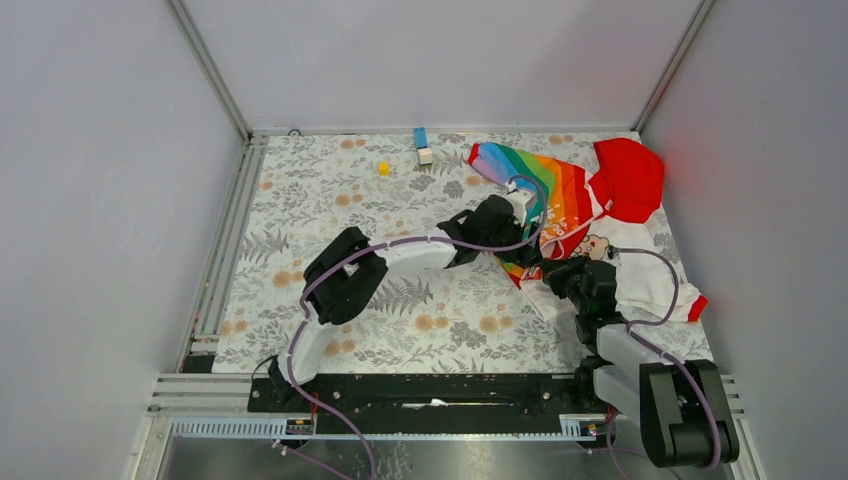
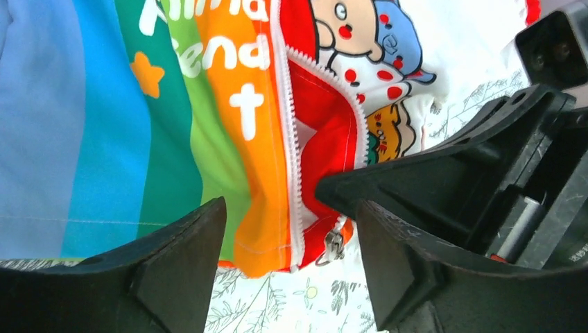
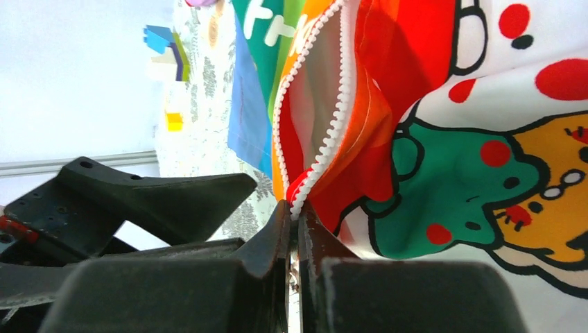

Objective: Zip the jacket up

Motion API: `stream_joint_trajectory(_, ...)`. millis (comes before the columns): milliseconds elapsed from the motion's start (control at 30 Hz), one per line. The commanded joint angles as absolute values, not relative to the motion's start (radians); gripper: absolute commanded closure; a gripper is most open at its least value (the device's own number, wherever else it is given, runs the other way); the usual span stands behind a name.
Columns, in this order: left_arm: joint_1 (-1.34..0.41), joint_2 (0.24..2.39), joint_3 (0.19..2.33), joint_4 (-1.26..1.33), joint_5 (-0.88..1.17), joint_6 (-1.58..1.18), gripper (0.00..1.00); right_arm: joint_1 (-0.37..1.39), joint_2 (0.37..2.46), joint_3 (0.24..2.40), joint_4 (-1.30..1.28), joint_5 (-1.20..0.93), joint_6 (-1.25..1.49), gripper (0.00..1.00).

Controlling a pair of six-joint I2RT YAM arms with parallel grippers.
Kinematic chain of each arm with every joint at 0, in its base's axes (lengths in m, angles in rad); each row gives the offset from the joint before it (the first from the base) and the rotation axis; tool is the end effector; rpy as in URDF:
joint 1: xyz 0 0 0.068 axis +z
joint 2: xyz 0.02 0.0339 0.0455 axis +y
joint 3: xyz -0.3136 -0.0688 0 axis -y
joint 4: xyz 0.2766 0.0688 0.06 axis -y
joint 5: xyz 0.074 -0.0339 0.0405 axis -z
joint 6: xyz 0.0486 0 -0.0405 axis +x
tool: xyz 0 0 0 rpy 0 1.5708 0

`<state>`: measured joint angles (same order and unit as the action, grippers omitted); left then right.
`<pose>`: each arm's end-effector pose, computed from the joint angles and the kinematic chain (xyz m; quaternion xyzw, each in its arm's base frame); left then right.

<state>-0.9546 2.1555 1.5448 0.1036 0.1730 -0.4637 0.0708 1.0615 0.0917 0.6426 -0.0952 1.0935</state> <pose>0.3172 -0.4624 0.2064 0.2511 0.8223 -0.3855 0.3349 0.1881 0.0180 0.1538 0.3731 0.7216 0.3522 0.4647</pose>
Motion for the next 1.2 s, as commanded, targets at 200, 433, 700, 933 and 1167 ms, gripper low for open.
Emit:
stream_joint_trajectory(200, -0.867, 2.325, 2.08, -0.66, 0.461, -0.092, 0.3, 0.077, 0.978, 0.238, 0.185, -0.062, 0.96, 1.0)
stream_joint_trajectory(433, -0.854, 2.449, 2.244, -0.773, 0.609, -0.009, 0.34, 0.077, 0.958, 0.235, 0.156, -0.071, 0.926, 1.0)
stream_joint_trajectory(700, -0.86, 2.557, 2.347, -0.784, 0.659, -0.02, 0.33, 0.077, 0.984, 0.221, 0.204, -0.094, 0.927, 1.0)
stream_joint_trajectory(933, -0.869, 2.594, 2.358, -0.742, 0.635, -0.043, 0.45, 0.077, 0.979, 0.211, 0.222, -0.099, 0.928, 1.0)
stream_joint_trajectory(1167, -0.89, 2.598, 2.355, -0.697, 0.575, -0.075, 0.61, 0.077, 0.986, 0.211, 0.227, -0.101, 0.933, 1.0)
